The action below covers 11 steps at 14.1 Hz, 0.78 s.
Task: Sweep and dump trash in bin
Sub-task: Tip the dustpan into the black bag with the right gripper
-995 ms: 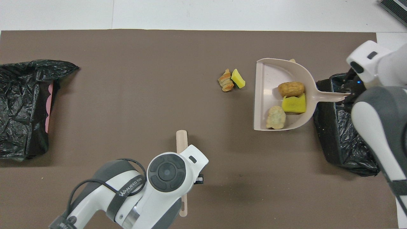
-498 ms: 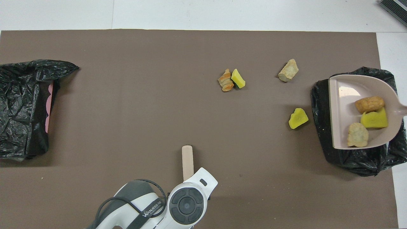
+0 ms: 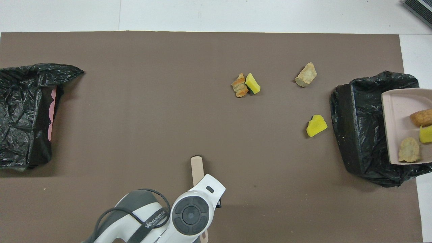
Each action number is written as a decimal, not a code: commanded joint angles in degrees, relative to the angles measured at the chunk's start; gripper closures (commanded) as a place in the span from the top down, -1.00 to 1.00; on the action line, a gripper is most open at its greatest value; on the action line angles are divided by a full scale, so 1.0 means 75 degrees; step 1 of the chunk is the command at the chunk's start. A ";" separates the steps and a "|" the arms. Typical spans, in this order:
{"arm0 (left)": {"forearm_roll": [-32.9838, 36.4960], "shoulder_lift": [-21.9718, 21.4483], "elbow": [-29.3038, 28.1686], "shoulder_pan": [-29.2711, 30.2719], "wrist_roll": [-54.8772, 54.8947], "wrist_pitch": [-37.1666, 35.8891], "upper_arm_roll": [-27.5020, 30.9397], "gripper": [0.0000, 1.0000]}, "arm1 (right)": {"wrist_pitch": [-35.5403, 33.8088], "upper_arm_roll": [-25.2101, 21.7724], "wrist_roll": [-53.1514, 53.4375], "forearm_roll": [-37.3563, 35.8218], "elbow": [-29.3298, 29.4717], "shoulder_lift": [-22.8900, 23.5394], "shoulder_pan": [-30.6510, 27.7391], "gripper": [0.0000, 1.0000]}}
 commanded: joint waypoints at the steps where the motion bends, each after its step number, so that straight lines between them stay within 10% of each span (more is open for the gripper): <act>1: 0.0182 0.0004 0.0481 0.0695 0.0073 -0.0205 0.0048 1.00 | 0.0400 0.0078 0.0944 -0.1063 -0.1029 -0.0674 0.0157 -1.00; 11: 0.0194 0.0532 0.2438 0.3953 0.5284 -0.1294 0.0096 1.00 | -0.0643 0.0102 0.3327 -0.4195 -0.1711 -0.1250 0.1693 -1.00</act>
